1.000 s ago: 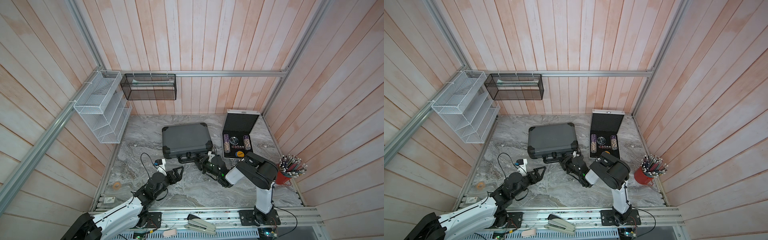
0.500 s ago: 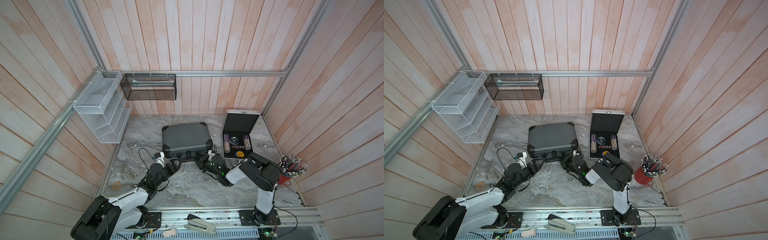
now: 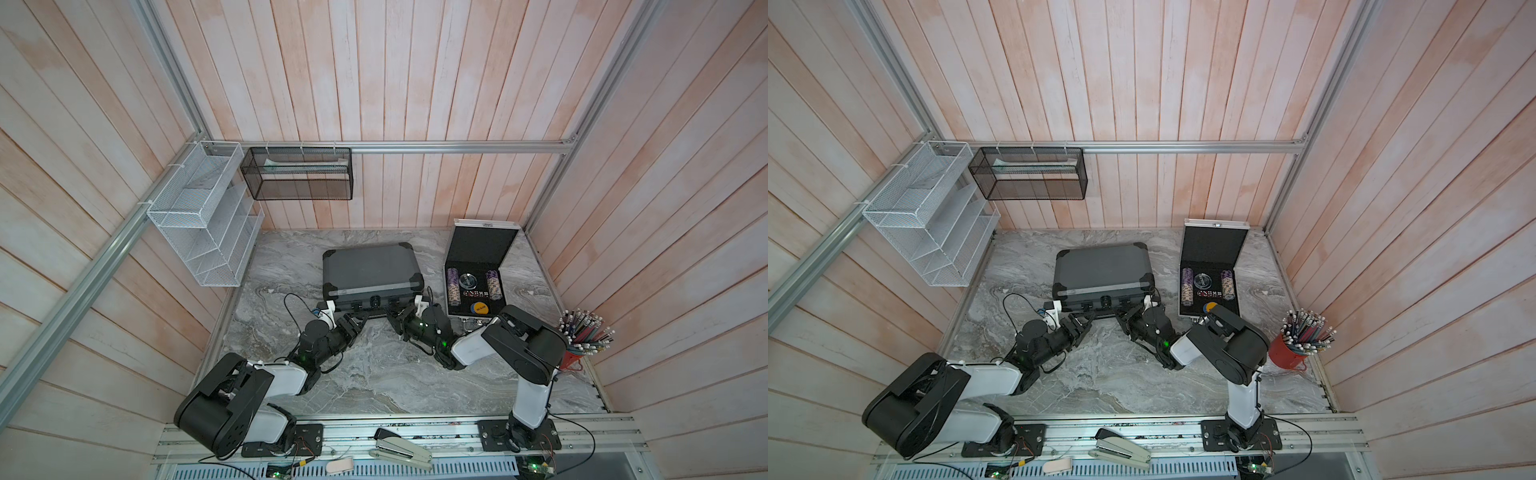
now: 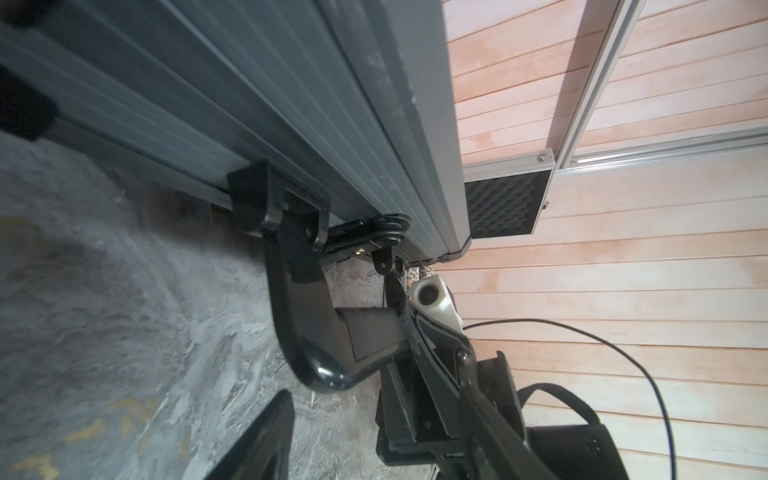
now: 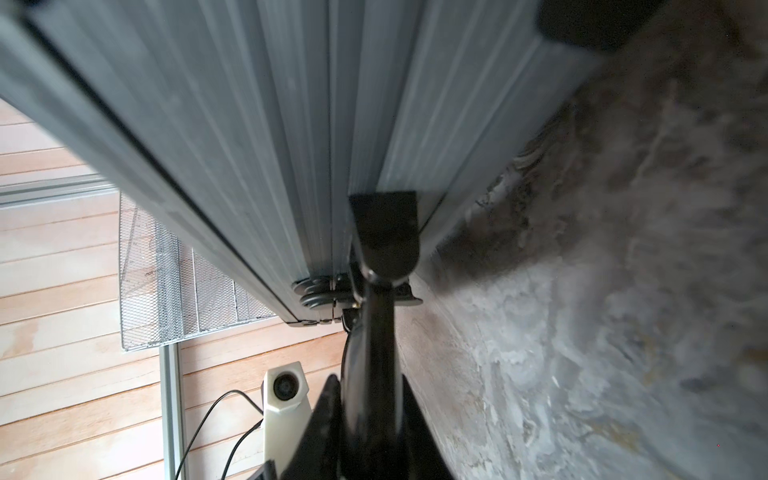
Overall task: Open the poker set cases
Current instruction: Pick up the poker set case from the center of the board.
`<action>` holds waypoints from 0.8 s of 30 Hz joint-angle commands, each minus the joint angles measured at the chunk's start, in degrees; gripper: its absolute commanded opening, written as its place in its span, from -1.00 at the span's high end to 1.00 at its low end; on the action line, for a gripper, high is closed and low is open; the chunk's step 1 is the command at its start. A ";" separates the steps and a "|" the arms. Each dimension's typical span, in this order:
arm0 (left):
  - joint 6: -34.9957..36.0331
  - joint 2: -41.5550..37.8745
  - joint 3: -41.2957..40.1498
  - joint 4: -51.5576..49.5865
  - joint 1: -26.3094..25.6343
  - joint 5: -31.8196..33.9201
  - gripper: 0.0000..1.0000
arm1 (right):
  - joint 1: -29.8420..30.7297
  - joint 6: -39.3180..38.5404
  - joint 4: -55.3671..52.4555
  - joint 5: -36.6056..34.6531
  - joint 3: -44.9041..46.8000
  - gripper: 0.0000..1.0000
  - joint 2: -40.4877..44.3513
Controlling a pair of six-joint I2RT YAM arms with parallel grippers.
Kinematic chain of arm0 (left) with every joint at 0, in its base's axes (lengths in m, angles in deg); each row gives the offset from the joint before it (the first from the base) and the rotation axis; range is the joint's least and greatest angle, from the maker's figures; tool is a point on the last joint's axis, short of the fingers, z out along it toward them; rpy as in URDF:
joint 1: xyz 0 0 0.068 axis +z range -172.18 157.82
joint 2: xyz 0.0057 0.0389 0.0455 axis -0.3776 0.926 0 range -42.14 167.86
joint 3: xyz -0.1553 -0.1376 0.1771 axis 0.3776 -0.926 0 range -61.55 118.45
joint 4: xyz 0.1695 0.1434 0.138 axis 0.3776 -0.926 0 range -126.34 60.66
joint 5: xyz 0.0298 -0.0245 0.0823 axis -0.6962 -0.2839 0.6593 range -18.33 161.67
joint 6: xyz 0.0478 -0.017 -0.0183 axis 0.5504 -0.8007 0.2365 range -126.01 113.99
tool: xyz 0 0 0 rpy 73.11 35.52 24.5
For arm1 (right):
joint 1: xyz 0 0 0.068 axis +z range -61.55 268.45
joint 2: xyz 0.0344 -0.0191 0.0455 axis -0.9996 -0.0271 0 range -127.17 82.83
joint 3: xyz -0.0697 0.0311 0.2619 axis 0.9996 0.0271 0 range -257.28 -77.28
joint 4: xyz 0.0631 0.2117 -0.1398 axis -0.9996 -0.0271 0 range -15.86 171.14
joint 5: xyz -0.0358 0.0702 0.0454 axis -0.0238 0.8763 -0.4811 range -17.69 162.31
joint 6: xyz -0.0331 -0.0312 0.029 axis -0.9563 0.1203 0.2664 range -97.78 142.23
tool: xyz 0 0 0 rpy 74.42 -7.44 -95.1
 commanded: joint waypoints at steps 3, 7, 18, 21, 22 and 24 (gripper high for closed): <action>-1.98 4.78 1.55 6.60 1.94 -2.33 -0.11 | 0.26 -7.12 9.58 -0.15 -3.47 1.00 3.97; -3.19 8.57 3.01 9.40 2.64 -3.35 -0.01 | 0.42 -7.37 9.54 -0.18 -3.30 1.00 4.18; -5.34 15.20 7.58 12.92 3.08 -4.18 0.27 | 0.95 -7.39 9.76 -0.27 -2.77 1.00 4.20; -5.93 16.57 8.30 14.64 3.08 -5.01 0.46 | 0.96 -7.43 9.65 -0.44 -2.44 1.00 4.30; -6.09 16.78 8.47 15.08 3.08 -5.33 0.52 | 0.94 -7.46 9.55 -0.59 -2.29 1.00 4.30; -6.32 16.66 8.65 15.14 3.12 -5.65 0.59 | 0.99 -7.50 9.27 -0.61 -1.99 1.00 4.42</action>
